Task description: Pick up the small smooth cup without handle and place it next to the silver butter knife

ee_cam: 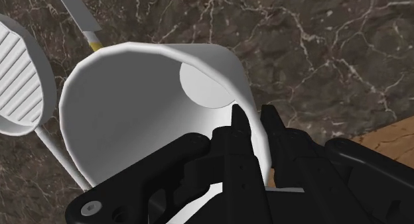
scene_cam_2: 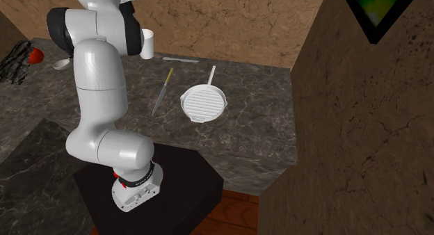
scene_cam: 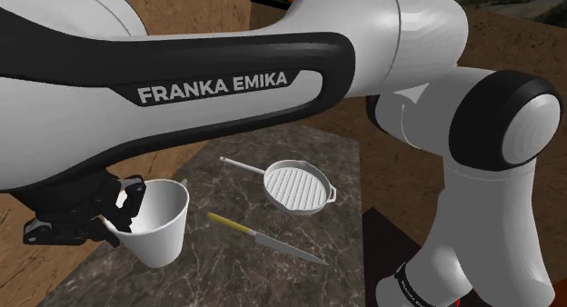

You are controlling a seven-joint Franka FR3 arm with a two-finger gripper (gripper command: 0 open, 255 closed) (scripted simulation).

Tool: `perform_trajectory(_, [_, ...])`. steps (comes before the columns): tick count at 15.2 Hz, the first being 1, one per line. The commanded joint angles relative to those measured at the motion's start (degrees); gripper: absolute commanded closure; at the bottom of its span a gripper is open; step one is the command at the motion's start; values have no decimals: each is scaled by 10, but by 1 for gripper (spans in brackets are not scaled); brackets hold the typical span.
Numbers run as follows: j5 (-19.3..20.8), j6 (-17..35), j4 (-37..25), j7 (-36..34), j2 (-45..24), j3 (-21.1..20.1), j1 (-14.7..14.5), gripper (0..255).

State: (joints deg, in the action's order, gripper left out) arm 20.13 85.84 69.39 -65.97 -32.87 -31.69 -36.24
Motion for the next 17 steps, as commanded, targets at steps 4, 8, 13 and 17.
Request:
perform_trajectory(4, [0, 38, 40, -7, 1, 0, 7, 255])
perform_trajectory(8, [3, 67, 67, -11, -2, 1, 11, 255])
perform_trajectory(13, [7, 100, 96, -17, -9, 4, 15, 255])
perform_trajectory(17, [10, 119, 110, -21, -14, 6, 16, 255])
